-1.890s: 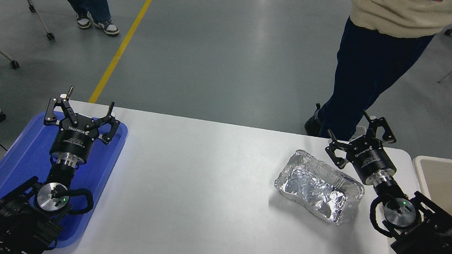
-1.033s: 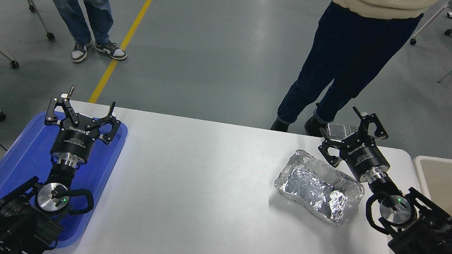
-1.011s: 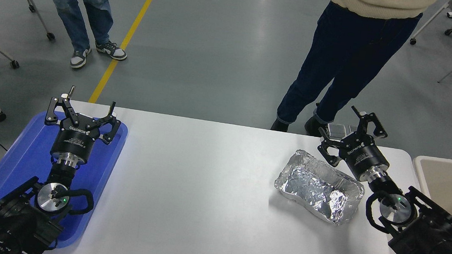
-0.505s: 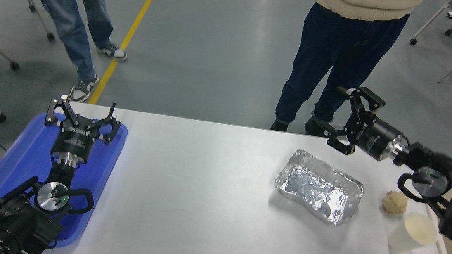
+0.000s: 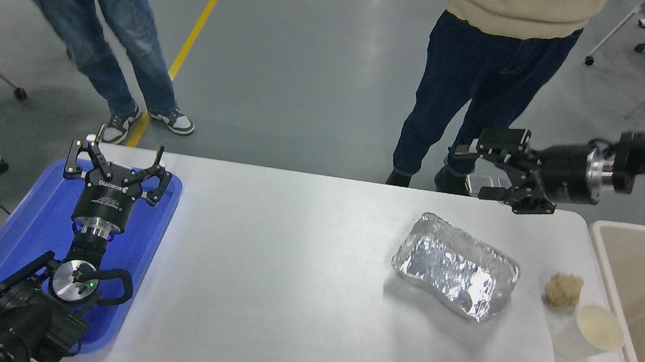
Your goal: Pick up paper cup place in dustbin
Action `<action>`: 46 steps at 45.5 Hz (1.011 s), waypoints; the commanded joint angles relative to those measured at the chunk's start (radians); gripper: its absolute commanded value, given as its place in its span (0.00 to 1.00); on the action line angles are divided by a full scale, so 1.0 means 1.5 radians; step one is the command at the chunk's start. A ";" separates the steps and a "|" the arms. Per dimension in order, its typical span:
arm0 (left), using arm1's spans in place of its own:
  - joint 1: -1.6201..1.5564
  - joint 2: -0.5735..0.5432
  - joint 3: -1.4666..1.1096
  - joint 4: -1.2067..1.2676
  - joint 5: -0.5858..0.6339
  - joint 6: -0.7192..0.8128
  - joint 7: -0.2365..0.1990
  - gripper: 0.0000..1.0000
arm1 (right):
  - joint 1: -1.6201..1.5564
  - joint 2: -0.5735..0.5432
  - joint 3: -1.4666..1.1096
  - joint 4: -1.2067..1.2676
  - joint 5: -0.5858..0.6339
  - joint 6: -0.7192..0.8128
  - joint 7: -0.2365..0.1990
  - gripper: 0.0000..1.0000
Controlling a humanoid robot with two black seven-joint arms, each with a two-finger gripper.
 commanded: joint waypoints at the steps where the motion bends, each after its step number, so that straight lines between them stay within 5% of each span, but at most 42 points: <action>1: 0.000 0.000 0.000 0.000 0.000 0.000 -0.001 1.00 | 0.221 0.041 -0.232 0.121 -0.095 -0.001 -0.001 1.00; 17: 0.000 0.000 0.000 0.000 0.000 0.000 -0.001 1.00 | 0.433 0.171 -0.406 0.279 -0.089 0.027 0.002 1.00; 26: 0.000 0.000 0.000 0.000 0.000 0.000 -0.001 1.00 | 0.511 0.179 -0.414 0.312 -0.004 0.137 0.004 1.00; 46: 0.000 0.000 0.000 0.000 0.000 0.001 -0.001 1.00 | 0.532 0.204 -0.427 0.330 0.049 0.139 0.004 1.00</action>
